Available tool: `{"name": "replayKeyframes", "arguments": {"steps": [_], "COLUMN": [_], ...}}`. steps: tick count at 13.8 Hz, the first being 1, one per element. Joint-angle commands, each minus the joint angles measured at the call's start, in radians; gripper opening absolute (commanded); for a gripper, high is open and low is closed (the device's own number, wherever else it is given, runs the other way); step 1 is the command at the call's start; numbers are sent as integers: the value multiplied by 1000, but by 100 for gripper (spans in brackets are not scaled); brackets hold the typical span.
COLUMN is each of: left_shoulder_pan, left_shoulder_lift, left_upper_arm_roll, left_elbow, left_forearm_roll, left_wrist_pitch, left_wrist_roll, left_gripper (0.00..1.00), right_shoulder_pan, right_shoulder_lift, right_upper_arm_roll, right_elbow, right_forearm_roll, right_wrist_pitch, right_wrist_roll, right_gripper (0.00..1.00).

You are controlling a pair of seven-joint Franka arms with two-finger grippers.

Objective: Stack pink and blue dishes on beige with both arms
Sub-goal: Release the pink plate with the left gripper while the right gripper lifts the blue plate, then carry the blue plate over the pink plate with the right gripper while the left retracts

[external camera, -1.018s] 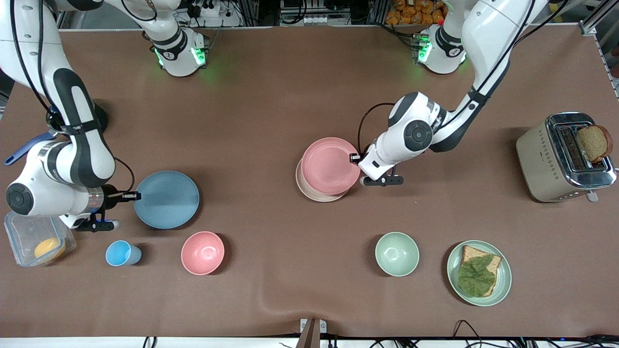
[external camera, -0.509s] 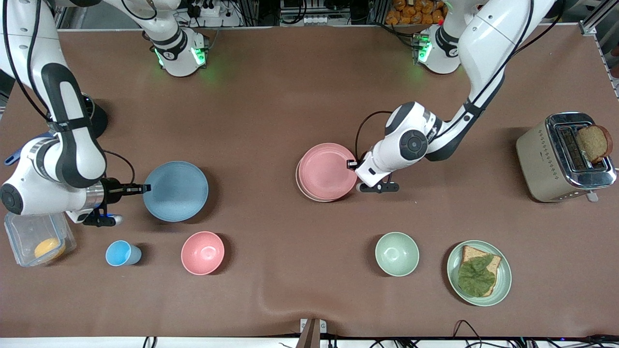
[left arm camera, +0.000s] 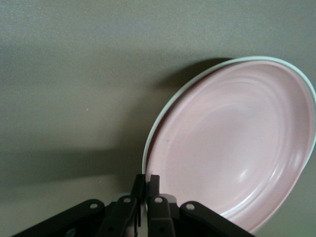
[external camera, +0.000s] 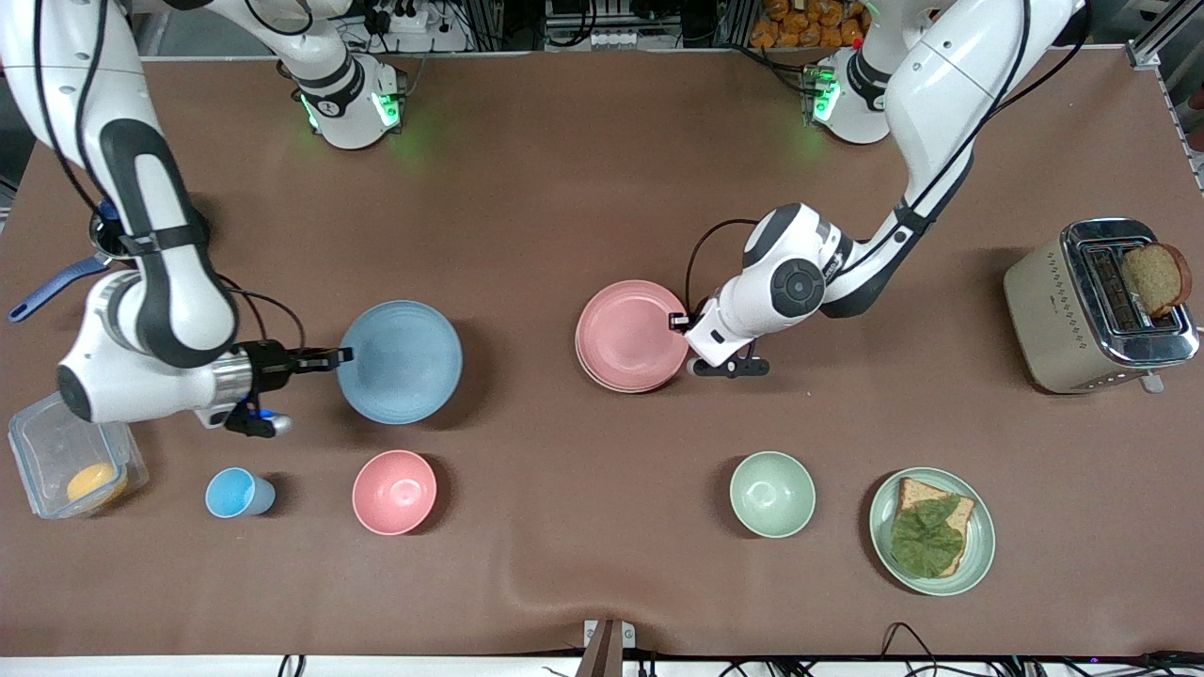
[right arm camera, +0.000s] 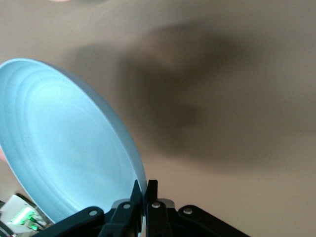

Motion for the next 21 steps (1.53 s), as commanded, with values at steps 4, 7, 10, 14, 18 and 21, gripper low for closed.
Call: {"name": "replayKeyframes", "arguments": {"steps": [4,7,10,14,18,21], "left_shoulder_pan": [-21,53,150,247,276,296], "left_shoulder_lift": [-12,-149,-303,-420,-424,-481], "left_upper_arm_roll": [2,2,0,2,3,23], "left_elbow": [55,62,68,201,379,407], "left_forearm_roll": [78,107,113,119,119,149], "left_wrist_pitch": [-2,-117,-203,-411,-652,-693], "left_wrist_roll": [-74,-68,-67,-22,65,129], "left_gripper": [100,100,100,100,100,100], "right_shoulder_pan": [119,148,211,329,451,533], "right_shoulder_lift": [-43,-47,-79,-126,-109,-87], "right_upper_arm_roll": [-6,-6,-6,-6,-6,-6], "right_elbow": [-23,-26,-69,-155,-156,-159], "right_forearm_roll": [29,73,103,156,172,172], "right_wrist_pitch": [26,29,106,243,386,478], "right_wrist_roll": [173,202,271,386,536,625], "right_gripper": [0,0,0,0,0,0]}}
